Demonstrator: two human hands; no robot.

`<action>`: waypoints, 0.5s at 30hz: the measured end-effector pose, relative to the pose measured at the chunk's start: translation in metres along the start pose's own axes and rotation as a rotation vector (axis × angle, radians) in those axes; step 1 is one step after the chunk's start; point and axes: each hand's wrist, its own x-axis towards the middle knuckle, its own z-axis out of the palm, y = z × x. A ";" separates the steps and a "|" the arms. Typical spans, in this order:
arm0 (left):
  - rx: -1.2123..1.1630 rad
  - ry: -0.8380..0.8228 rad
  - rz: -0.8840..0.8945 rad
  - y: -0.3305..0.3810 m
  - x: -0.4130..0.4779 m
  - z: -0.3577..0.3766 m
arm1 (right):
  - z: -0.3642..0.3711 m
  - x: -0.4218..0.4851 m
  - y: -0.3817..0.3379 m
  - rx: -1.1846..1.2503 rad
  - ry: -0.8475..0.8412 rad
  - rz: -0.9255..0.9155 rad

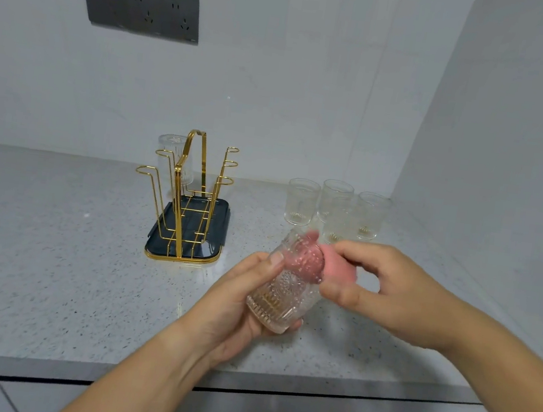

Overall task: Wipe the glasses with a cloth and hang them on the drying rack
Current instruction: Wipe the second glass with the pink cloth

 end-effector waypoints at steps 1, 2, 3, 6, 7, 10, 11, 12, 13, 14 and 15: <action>0.001 -0.017 -0.005 0.000 0.000 0.002 | 0.000 0.001 0.000 0.036 -0.056 0.015; 0.006 -0.034 -0.008 0.001 -0.001 0.003 | -0.001 0.002 -0.001 0.097 -0.121 0.033; 0.021 -0.050 -0.008 0.000 -0.001 0.005 | -0.002 0.003 -0.003 0.153 -0.198 0.046; 0.072 -0.086 0.005 -0.001 -0.002 0.007 | -0.007 0.006 -0.001 0.327 -0.410 0.071; 0.087 -0.085 0.003 -0.001 -0.003 0.008 | -0.010 0.007 0.003 0.395 -0.447 0.098; 0.129 -0.052 -0.003 0.001 -0.004 0.010 | -0.017 0.012 0.010 0.576 -0.530 0.146; 0.140 -0.047 -0.003 0.002 -0.005 0.011 | -0.017 0.014 0.011 0.595 -0.552 0.149; 0.151 -0.046 0.002 0.003 -0.005 0.011 | -0.017 0.014 0.009 0.577 -0.566 0.148; 0.158 -0.046 0.005 0.004 -0.006 0.013 | -0.015 0.014 0.008 0.517 -0.573 0.136; 0.158 -0.048 0.007 0.004 -0.006 0.012 | -0.011 0.013 0.006 0.437 -0.581 0.119; 0.150 -0.048 0.004 0.004 -0.006 0.012 | -0.006 0.011 0.004 0.362 -0.591 0.102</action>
